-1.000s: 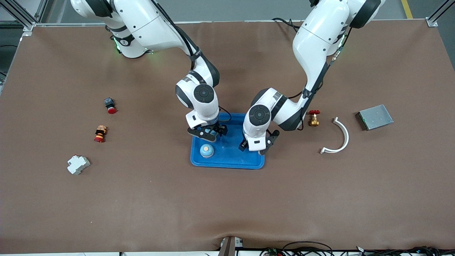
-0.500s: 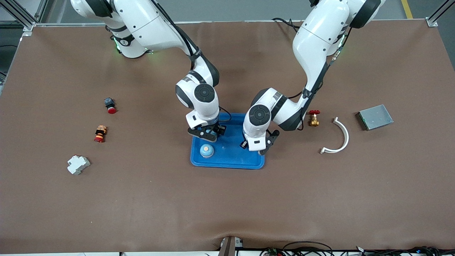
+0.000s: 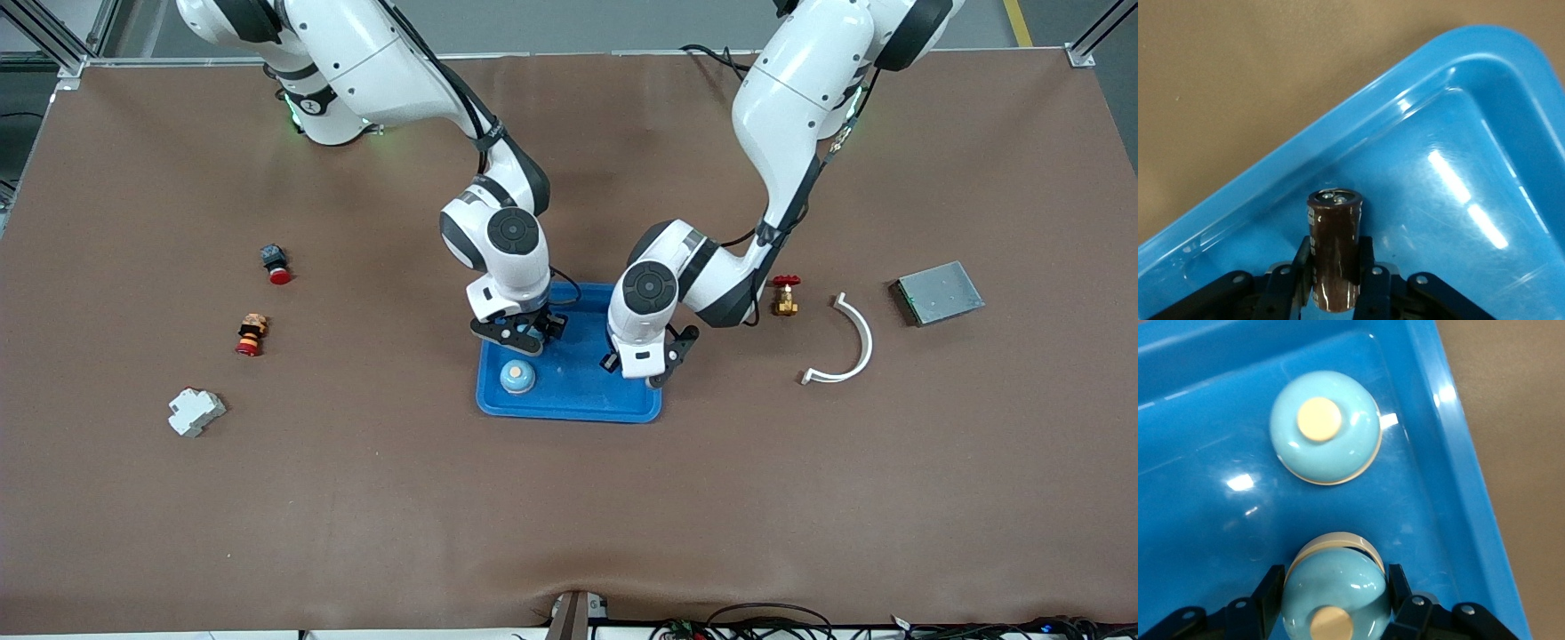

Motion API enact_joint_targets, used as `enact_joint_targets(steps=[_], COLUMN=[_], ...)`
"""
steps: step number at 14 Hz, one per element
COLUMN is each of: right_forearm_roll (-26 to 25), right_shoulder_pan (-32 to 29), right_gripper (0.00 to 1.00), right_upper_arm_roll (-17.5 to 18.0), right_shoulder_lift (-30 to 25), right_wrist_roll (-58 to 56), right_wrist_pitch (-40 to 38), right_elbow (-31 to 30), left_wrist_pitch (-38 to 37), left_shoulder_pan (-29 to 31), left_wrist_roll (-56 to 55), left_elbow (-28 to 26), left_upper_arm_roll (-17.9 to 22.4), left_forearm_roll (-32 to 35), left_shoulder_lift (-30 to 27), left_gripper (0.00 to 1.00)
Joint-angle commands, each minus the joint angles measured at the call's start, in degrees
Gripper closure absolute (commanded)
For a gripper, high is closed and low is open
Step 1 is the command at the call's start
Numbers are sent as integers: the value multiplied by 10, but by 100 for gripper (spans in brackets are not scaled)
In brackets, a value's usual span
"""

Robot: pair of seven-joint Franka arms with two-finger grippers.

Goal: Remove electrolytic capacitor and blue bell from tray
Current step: 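Close the right gripper on the bell while the left gripper grips the capacitor, then carry the bell beside the red buttons while the left gripper carries the capacitor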

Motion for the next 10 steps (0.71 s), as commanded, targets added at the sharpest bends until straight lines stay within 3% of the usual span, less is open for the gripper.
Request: enact_joint_targets(steps=[1, 5, 10], right_forearm_roll=[-9, -9, -8], right_shoulder_pan=[2, -1, -14], right_gripper=[100, 100, 100], right_upper_arm_roll=[1, 2, 3], right_shoulder_lift=[-4, -26, -55], right_wrist_roll=[13, 9, -19], right_wrist_pitch=[-13, -58, -115], right_elbow=[12, 22, 31], left_wrist_pitch=[-19, -158, -283], left_shoulder_pan=[-2, 8, 65], left_wrist_roll=[-5, 40, 220], left_elbow=[7, 61, 58], left_upper_arm_roll=[5, 4, 2], left_forearm_roll=[15, 54, 48], left_shoulder_lift=[-26, -51, -137], left_gripper=[94, 95, 96])
